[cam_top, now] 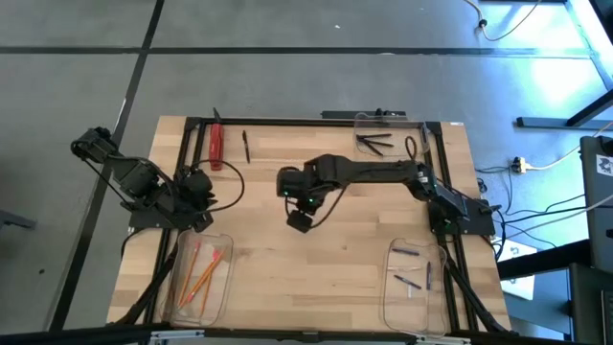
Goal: Sort crayons/erasers/pens/pencils in bins
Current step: Put the blue crayon into the bottom right transparent bin
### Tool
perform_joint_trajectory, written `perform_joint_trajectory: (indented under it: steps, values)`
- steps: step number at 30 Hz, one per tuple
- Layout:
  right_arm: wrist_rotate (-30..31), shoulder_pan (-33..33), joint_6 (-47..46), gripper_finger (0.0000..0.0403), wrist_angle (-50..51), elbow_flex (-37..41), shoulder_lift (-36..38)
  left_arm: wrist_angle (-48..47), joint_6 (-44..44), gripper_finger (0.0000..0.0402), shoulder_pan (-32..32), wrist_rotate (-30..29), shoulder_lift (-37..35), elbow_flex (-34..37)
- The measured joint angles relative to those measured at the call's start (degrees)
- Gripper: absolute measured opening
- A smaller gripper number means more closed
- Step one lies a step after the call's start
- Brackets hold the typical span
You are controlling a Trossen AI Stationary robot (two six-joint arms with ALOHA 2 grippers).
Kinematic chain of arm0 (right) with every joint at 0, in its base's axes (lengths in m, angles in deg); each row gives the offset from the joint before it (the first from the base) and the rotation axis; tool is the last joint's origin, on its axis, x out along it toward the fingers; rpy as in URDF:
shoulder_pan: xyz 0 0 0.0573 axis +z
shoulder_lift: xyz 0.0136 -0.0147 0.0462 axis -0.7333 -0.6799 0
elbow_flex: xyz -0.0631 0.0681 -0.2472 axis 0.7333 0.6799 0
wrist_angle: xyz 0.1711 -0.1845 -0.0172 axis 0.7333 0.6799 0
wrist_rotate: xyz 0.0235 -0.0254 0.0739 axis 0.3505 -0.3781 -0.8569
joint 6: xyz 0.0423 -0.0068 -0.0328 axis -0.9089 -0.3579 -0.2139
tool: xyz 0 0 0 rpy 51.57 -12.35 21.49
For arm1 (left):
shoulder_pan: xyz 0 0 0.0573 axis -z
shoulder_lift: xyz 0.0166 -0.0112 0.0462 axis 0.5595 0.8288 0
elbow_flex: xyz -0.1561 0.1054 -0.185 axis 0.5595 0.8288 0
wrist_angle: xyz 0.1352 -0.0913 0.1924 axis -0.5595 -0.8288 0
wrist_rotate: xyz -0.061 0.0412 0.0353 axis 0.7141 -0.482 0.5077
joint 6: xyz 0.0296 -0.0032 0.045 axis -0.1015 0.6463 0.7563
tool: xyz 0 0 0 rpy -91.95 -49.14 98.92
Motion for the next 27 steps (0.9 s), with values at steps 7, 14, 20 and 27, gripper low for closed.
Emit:
perform_joint_trajectory:
  steps: [7,14,20,27]
  values:
    - [0.5,4.2,-10.2,0.0023,8.1,0.0,2.0,0.1,4.2,0.0077,0.0,-3.9,0.0,0.0]
    - [-1.5,8.0,-17.2,0.0020,8.1,0.0,3.0,1.1,7.5,0.0077,0.0,-5.4,0.0,0.0]
    - [-1.4,9.9,-22.1,0.0021,8.1,0.1,3.3,1.2,8.7,0.0077,0.0,-5.5,0.0,0.0]
    - [0.4,10.7,-24.3,0.0021,8.1,0.3,6.5,1.3,8.8,0.0077,0.0,-5.5,0.0,0.0]
